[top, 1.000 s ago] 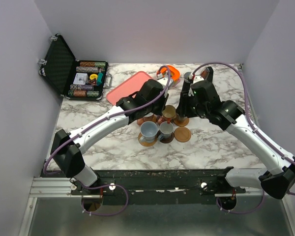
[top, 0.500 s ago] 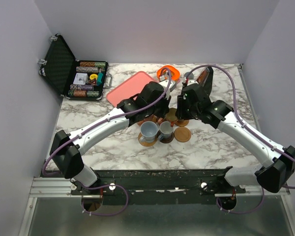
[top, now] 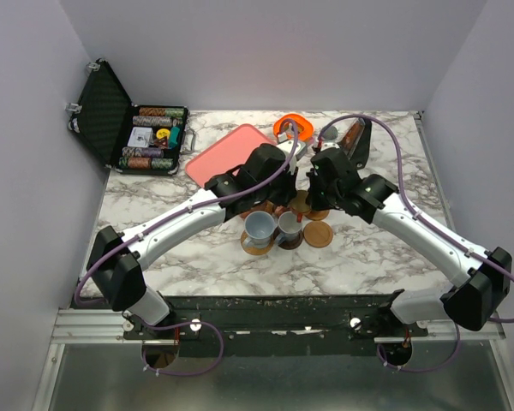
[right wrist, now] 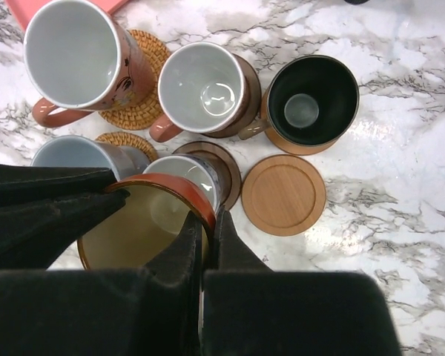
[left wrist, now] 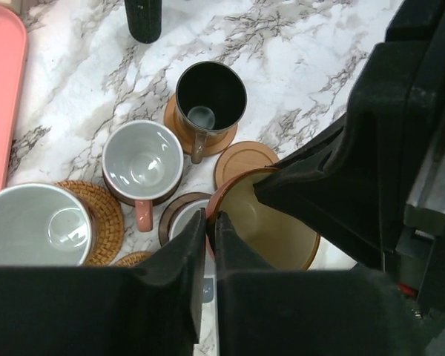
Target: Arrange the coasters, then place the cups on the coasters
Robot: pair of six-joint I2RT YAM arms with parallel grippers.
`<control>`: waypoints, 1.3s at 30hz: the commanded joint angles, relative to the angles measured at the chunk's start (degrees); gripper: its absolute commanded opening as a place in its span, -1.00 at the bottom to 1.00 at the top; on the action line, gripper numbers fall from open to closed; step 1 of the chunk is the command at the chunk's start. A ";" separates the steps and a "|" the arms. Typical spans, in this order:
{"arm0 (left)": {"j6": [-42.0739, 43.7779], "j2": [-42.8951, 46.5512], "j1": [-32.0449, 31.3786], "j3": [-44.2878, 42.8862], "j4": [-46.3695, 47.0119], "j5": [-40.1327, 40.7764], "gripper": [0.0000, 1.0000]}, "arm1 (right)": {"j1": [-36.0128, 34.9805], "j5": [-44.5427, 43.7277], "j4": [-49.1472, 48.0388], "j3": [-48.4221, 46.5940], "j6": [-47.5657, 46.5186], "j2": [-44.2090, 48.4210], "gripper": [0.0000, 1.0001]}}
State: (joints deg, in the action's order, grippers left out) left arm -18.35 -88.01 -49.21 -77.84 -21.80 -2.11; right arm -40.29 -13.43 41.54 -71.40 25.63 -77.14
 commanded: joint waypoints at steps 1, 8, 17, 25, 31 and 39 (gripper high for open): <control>-0.81 3.01 -0.71 1.20 3.52 -0.44 -0.45 | 0.30 -5.20 0.21 -0.15 1.62 1.02 -0.99; 0.77 11.35 -0.36 6.64 9.40 7.80 0.66 | 2.67 -8.27 2.67 -1.64 1.00 5.07 -0.99; 2.53 22.35 3.85 14.91 14.51 17.23 0.98 | 4.78 -11.00 2.50 6.96 7.76 10.78 -0.99; -0.02 25.43 10.27 17.37 15.12 13.89 0.98 | 5.05 -11.44 -3.47 18.21 17.34 14.30 -0.99; -0.37 25.52 10.63 17.64 15.30 13.18 0.98 | 4.96 -14.34 -8.22 25.51 25.42 15.09 -0.99; -0.55 25.08 10.89 17.73 15.39 12.92 0.98 | 4.96 -16.01 -11.21 28.42 32.99 13.08 -0.99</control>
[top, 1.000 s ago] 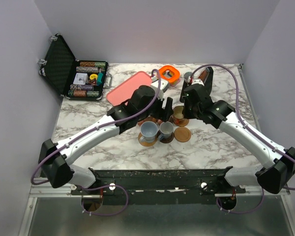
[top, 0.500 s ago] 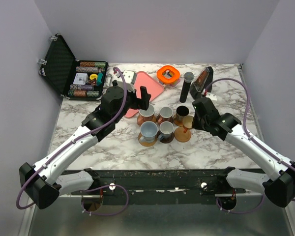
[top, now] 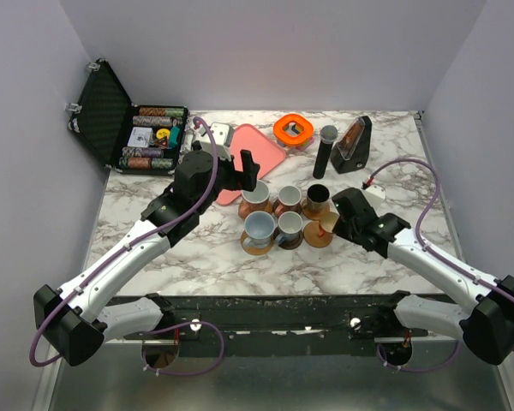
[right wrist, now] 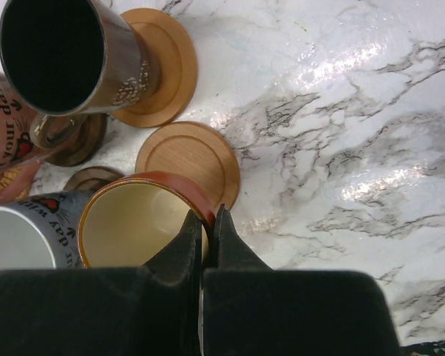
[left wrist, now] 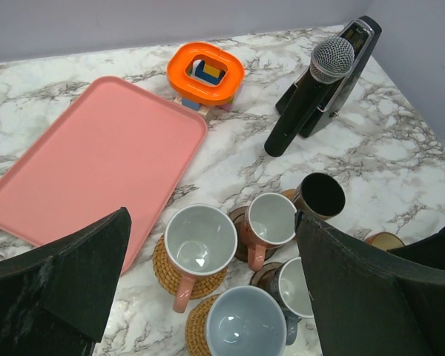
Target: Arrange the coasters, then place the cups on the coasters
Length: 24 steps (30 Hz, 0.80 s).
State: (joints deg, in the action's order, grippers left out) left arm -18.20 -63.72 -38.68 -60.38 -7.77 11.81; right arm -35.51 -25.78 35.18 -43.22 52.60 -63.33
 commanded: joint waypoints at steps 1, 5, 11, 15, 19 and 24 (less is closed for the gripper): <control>-0.70 0.71 0.36 0.26 1.18 -1.09 0.98 | 0.17 -3.75 -5.20 0.33 6.55 -1.00 -0.99; -0.88 0.53 0.36 0.26 1.27 -1.27 0.98 | 0.17 -3.66 -6.70 1.12 7.43 -3.28 -0.99; -1.05 0.36 0.44 0.35 1.35 -1.44 0.98 | -0.97 -5.50 -5.65 0.95 9.89 -6.01 -0.99; -1.23 0.09 0.53 0.35 1.27 -1.79 0.98 | -1.93 -6.30 -5.38 0.68 11.03 -7.33 -0.99; -1.40 0.09 0.44 0.35 1.27 -1.88 0.98 | -3.25 -7.53 -4.51 0.86 13.58 -8.74 -0.99; -1.49 0.00 0.62 0.35 1.35 -2.06 0.98 | -4.83 -9.90 -3.19 0.42 15.51 -10.32 -0.99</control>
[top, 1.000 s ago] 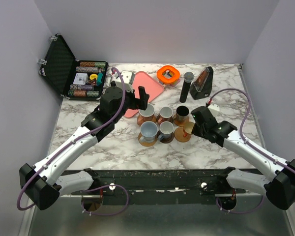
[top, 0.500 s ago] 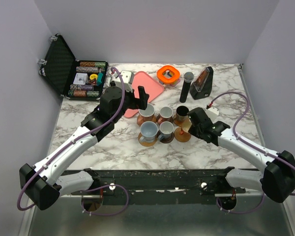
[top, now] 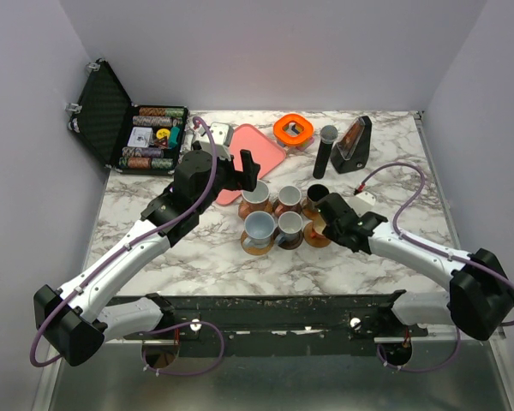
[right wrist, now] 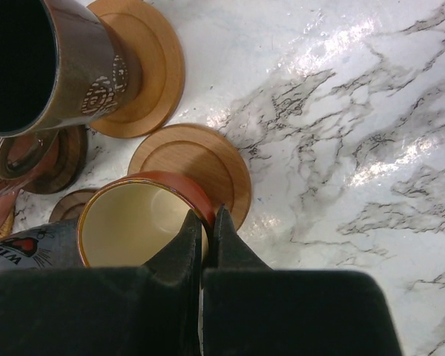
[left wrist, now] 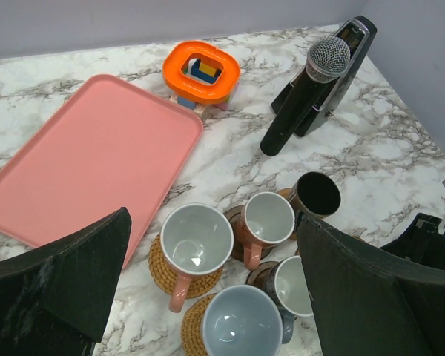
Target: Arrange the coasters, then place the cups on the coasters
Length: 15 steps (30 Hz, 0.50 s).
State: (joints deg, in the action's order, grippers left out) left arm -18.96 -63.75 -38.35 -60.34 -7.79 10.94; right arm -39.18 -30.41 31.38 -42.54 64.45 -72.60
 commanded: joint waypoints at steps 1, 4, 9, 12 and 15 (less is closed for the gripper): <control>-0.73 0.03 0.29 0.31 1.38 -1.18 0.98 | -1.34 -5.79 0.88 -0.35 4.11 -1.32 -0.99; -0.73 0.03 0.29 0.31 1.38 -1.18 0.98 | -1.78 -7.11 1.76 -0.87 4.99 -2.28 -0.99; -0.73 -0.06 0.29 0.31 1.38 -1.27 0.98 | -2.13 -7.21 1.50 -1.22 5.25 -3.87 -0.99; -0.81 -0.06 0.20 0.31 1.29 -1.45 0.98 | -2.22 -6.85 1.15 -1.40 5.17 -4.66 -0.99; -0.90 -0.15 0.20 0.31 1.38 -1.45 0.98 | -2.39 -7.02 1.05 -1.58 4.81 -5.10 -0.99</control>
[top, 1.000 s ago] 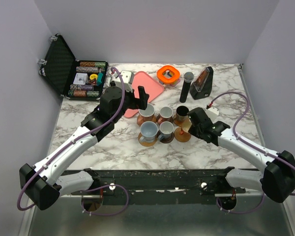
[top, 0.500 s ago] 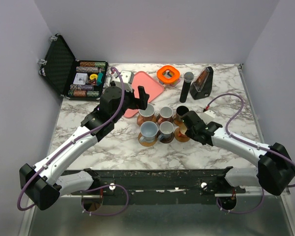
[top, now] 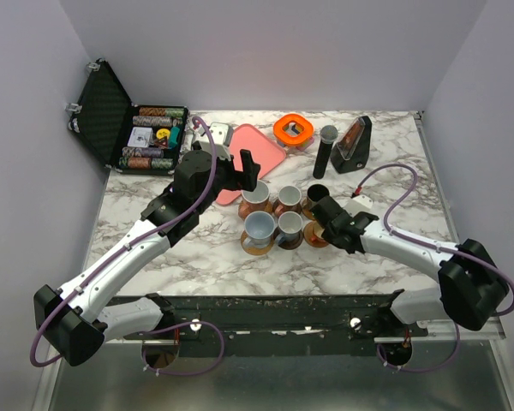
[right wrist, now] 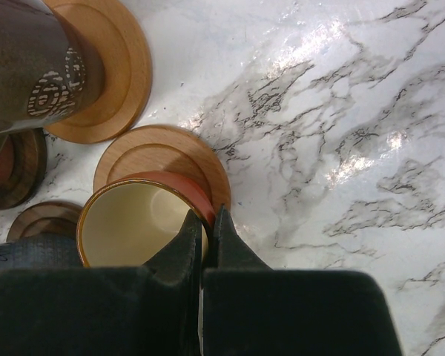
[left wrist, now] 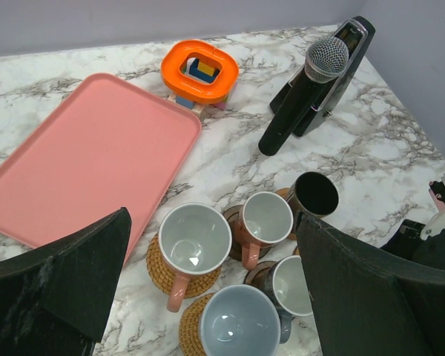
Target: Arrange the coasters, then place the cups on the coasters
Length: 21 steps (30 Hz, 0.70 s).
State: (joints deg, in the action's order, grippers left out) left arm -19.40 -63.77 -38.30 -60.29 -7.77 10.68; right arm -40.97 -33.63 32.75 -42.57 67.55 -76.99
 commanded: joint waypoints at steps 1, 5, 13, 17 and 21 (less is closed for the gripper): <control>-0.47 -0.13 0.25 0.26 1.35 -1.18 0.98 | -0.86 -3.90 -0.32 -1.82 1.71 -0.88 -0.99; -0.47 -0.13 0.25 0.26 1.35 -1.27 0.98 | -1.22 -4.25 -0.06 -2.34 1.53 -1.76 -0.99; -0.55 -0.04 0.16 0.18 1.18 -1.54 0.98 | -1.74 -4.17 -0.06 -2.87 1.36 -3.25 -0.99; -0.47 0.05 0.16 0.18 1.18 -1.45 0.97 | -1.74 -4.34 -0.06 -2.87 1.27 -3.25 -0.91; -0.47 0.14 0.16 0.26 1.18 -1.54 0.98 | -1.74 -4.25 0.03 -3.14 1.09 -3.60 -0.76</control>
State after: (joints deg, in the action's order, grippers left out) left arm -19.57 -63.77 -38.30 -60.29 -7.79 10.26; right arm -42.33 -34.85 32.67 -44.49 67.51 -79.68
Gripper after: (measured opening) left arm 0.989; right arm 0.101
